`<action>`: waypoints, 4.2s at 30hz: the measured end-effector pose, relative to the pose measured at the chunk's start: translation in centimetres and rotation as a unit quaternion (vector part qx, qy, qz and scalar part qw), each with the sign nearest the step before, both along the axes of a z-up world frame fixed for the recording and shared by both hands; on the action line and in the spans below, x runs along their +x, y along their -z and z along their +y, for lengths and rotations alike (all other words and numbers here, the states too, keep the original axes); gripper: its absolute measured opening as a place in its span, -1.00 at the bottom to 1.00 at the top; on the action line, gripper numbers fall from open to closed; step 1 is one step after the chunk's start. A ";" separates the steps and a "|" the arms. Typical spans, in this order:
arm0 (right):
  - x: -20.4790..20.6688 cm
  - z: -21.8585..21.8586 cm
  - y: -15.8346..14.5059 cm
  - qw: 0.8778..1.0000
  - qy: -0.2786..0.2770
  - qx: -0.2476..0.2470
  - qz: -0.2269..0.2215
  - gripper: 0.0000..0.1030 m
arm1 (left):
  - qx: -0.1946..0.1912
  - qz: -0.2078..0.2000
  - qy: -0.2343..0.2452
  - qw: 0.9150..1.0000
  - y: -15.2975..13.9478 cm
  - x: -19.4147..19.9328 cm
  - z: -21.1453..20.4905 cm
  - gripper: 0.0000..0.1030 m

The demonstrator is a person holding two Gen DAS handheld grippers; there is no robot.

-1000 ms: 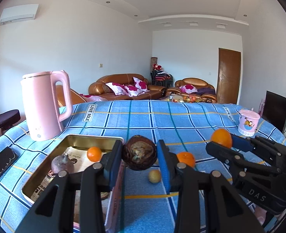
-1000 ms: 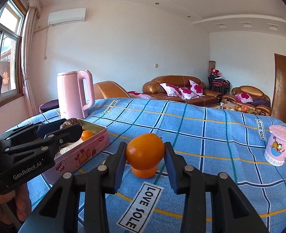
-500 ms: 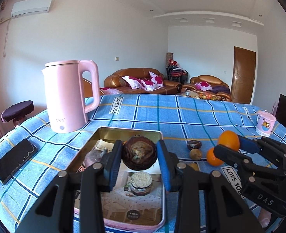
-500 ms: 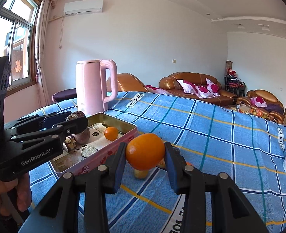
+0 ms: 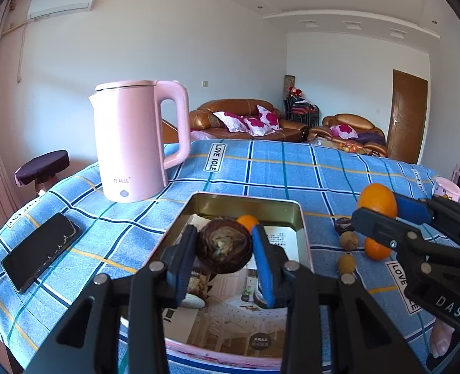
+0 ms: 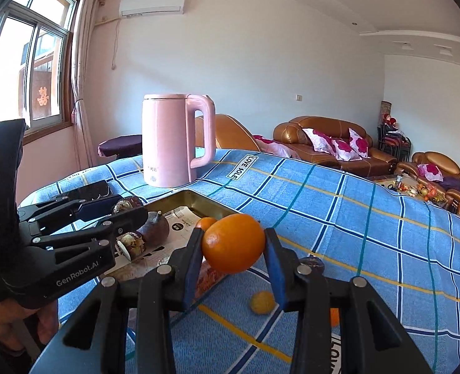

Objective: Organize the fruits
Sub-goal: 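Lower the brown fruit into the tin and open the left tool while the right tool releases the orange there, then grasp another orange on the tablecloth with the right tool, then grasp the tan round fruit with the left tool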

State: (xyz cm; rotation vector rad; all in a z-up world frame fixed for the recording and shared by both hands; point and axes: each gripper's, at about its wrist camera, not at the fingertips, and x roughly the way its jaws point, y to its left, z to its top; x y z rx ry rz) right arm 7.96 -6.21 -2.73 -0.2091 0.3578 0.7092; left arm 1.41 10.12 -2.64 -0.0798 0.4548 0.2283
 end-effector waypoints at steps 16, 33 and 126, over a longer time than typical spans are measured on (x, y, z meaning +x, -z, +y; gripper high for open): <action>1.3 3.2 1.1 0.999 -0.017 -0.009 0.031 -0.21 | -0.001 0.028 -0.010 1.000 1.0 1.3 1.2 -0.27; 3.5 5.8 2.9 0.997 -0.020 -0.037 0.068 -0.21 | -0.004 0.080 -0.006 0.997 2.3 2.7 2.1 -0.26; 6.3 -10.3 3.7 0.978 0.136 0.018 0.155 -0.07 | 0.039 0.147 0.167 0.974 3.4 9.3 -12.4 -0.49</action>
